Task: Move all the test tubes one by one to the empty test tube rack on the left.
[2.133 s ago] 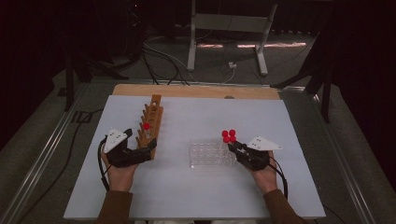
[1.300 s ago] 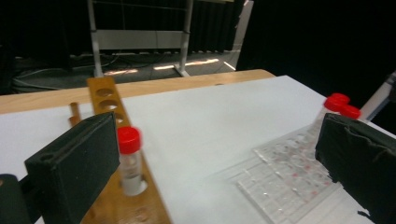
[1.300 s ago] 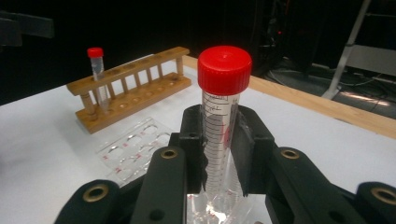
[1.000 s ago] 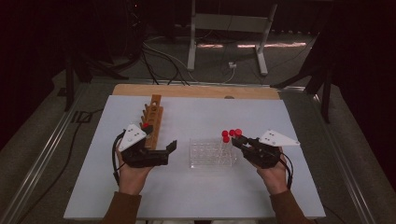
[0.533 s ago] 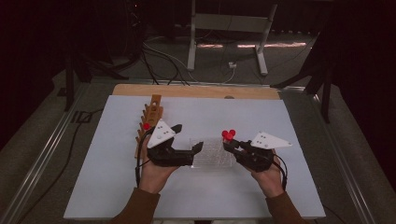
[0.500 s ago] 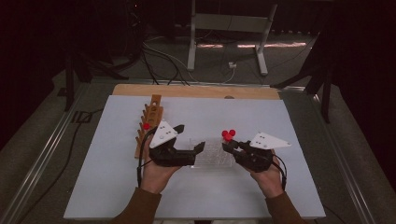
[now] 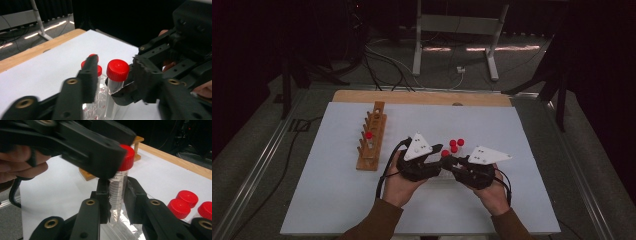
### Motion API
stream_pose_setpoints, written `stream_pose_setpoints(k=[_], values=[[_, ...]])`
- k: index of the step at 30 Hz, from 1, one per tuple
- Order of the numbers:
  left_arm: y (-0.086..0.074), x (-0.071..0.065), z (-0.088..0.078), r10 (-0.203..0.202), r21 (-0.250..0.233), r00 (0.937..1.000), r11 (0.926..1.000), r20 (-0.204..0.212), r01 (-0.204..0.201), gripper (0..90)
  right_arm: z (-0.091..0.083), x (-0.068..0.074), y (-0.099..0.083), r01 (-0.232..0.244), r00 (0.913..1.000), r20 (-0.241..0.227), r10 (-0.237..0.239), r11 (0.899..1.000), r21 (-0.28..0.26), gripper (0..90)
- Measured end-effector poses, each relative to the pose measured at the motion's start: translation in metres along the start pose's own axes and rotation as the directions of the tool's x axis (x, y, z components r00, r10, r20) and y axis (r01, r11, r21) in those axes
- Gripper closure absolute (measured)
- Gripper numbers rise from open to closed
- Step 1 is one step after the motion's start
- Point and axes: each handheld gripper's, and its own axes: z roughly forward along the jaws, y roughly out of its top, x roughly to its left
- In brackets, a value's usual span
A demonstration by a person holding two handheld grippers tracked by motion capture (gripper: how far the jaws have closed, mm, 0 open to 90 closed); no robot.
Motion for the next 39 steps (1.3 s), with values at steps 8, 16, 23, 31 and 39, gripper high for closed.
stream_pose_setpoints(k=[8,16,23,31,39], values=[[0.0,0.003,-0.002,-0.015,-0.006,0.9997,0.9999,0.019,0.015,71.2,0.001,0.0,-0.001,-0.004,0.9999,-0.012,0.004,1.0,-0.006,73.5],[0.001,0.016,-0.011,-0.038,-0.025,0.9989,0.999,-0.025,0.038,71.3,-0.007,-0.006,0.002,-0.037,0.9992,-0.015,0.036,0.998,-0.044,32.4],[0.001,0.033,-0.024,-0.063,-0.047,0.9956,0.9971,-0.069,0.06,71.3,-0.018,-0.018,0.004,-0.073,0.9958,0.05,0.077,0.994,-0.076,10.9],[-0.001,0.055,-0.04,-0.077,-0.058,0.9874,0.9959,-0.138,0.07,71.3,-0.028,-0.033,0.0,-0.11,0.9886,0.093,0.119,0.989,-0.101,2.0],[-0.001,0.078,-0.06,-0.096,-0.075,0.9742,0.9938,-0.204,0.082,71.3,-0.03,-0.037,-0.002,-0.121,0.9862,0.099,0.132,0.986,-0.112,1.9]])
